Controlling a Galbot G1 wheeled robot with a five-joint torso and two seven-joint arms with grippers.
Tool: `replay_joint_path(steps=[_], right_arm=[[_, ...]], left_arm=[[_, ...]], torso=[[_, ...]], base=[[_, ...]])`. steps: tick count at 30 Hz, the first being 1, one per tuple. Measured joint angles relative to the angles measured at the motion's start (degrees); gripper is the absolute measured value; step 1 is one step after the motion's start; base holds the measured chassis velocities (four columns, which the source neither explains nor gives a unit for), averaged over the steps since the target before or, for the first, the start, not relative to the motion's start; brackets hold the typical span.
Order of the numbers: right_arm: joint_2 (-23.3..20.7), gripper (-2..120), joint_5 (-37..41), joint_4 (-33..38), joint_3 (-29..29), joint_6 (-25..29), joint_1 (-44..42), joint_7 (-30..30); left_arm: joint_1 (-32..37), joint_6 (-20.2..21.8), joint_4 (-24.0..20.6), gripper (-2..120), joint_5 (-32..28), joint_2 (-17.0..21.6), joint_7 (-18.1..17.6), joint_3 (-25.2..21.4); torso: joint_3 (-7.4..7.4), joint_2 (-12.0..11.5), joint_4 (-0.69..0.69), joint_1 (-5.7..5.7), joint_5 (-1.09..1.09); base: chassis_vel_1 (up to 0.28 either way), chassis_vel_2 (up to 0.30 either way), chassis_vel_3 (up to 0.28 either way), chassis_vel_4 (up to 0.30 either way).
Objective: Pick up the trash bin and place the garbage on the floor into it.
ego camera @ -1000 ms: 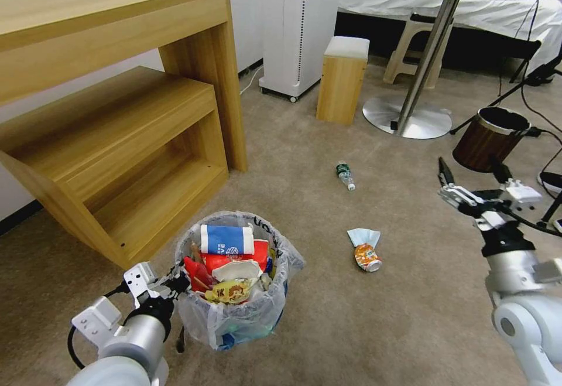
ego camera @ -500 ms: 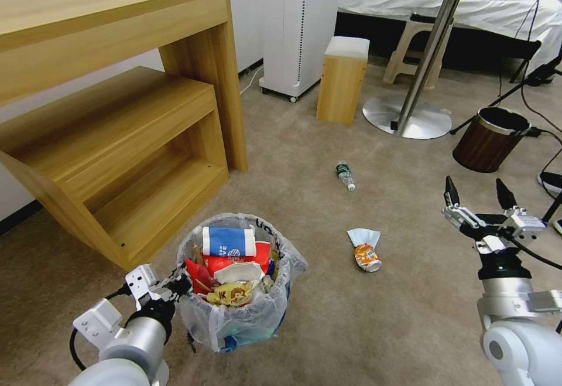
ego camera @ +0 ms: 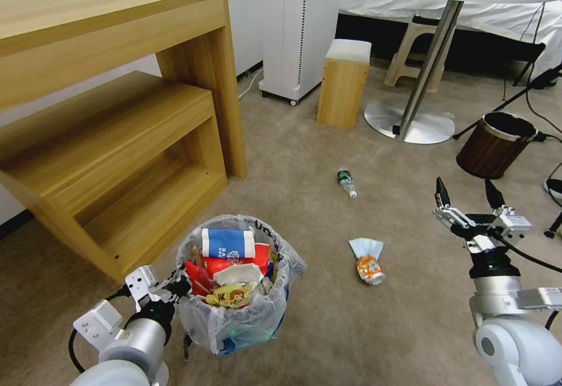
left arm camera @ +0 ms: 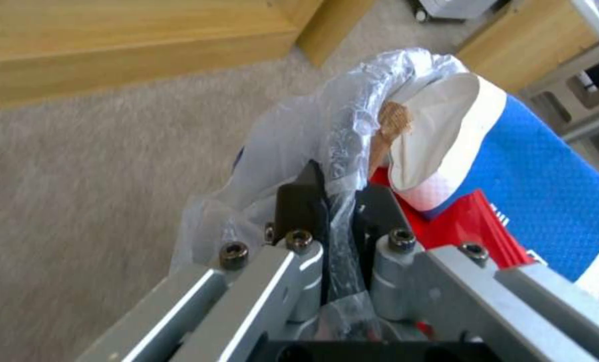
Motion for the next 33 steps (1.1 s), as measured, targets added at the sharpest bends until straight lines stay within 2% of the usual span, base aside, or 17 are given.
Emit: replay_joint_path(steps=[2,4,11,13,16,17,20,21,23,24,27,28,29,33], right_arm=[[0.08,100,-0.27,-0.34,-0.58,0.02,0.26,-0.05],[0.14,100,-0.45,-0.64,-1.07,0.01,0.38,-0.10],[-0.15,100,-1.64,-1.19,-1.70,-0.36,0.06,0.57],[-0.66,100,-1.84,-1.50,-1.76,-0.78,-0.29,0.77],[-4.34,100,-3.28,-4.46,-2.73,-2.72,-0.79,-0.88],[-4.34,100,-3.28,-4.46,-2.73,-2.72,-0.79,-0.88],[-8.31,100,-5.14,-6.82,-3.47,-6.08,-0.98,-6.12],[-8.31,100,-5.14,-6.82,-3.47,-6.08,-0.98,-6.12],[-11.46,100,-4.34,-9.40,-5.85,-10.90,-0.62,-10.70],[-11.46,100,-4.34,-9.40,-5.85,-10.90,-0.62,-10.70],[-12.35,100,-3.30,-11.14,-8.09,-18.26,-0.41,-10.65],[-12.35,100,-3.30,-11.14,-8.09,-18.26,-0.41,-10.65],[-12.39,100,-5.51,-12.51,-8.59,-21.99,-0.06,-11.20],[-12.41,100,-9.11,-14.63,-8.72,-23.72,0.42,-14.30]], left_arm=[[0.18,-0.12,0.00,3,-0.02,0.07,0.07,-0.25],[0.30,-0.24,0.00,3,-0.09,0.12,0.14,-0.49],[0.41,-0.71,0.00,3,0.47,0.01,0.26,-0.17],[0.43,-0.74,0.00,3,0.78,-0.10,0.32,0.16],[0.68,-0.76,0.00,3,1.73,-0.36,0.36,0.94],[0.68,-0.76,0.00,3,1.73,-0.36,0.36,0.94],[0.96,-0.77,0.00,3,2.07,-0.46,0.37,1.02],[0.96,-0.77,0.00,3,2.07,-0.46,0.37,1.02],[1.16,-0.80,0.00,3,2.16,-0.59,0.40,0.93],[1.16,-0.80,0.00,3,2.16,-0.59,0.40,0.93],[1.27,-0.95,0.00,3,2.21,-0.73,0.43,0.76],[1.27,-0.95,0.00,3,2.21,-0.73,0.43,0.76],[1.36,-0.97,0.01,3,2.22,-0.78,0.45,0.64],[1.41,-1.00,0.00,3,2.23,-0.83,0.46,0.42]], torso=[[-0.02,0.01,-0.01,-0.01,-0.06],[-0.01,0.00,-0.02,0.00,0.00],[0.00,0.00,0.00,0.01,-0.02],[0.01,-0.01,-0.02,0.01,-0.02],[-0.03,0.00,-0.02,0.00,-0.02],[-0.03,0.00,-0.02,0.00,-0.02],[-0.04,0.00,-0.03,0.00,-0.02],[-0.04,0.00,-0.03,0.00,-0.02],[-0.04,0.00,-0.01,0.00,-0.02],[-0.04,0.00,-0.01,0.00,-0.02],[-0.03,0.00,-0.01,0.00,-0.01],[-0.03,0.00,-0.01,0.00,-0.01],[-0.02,0.00,-0.01,0.00,-0.01],[-0.02,0.00,-0.01,0.00,-0.02]], base=[[-0.251,0.255,0.269,-0.247],[-0.260,0.249,0.263,-0.248],[-0.241,0.253,0.245,-0.246],[-0.187,0.139,0.152,-0.170],[-0.032,0.011,0.015,-0.026],[0.000,0.000,0.000,0.000],[0.016,-0.025,-0.016,0.017],[0.000,0.000,0.000,0.000],[0.000,0.000,0.000,0.000],[0.000,0.000,0.000,0.000],[0.000,0.000,0.000,0.000],[0.000,0.000,0.000,0.000],[0.000,0.000,0.000,0.000],[0.000,0.000,0.000,0.000]])
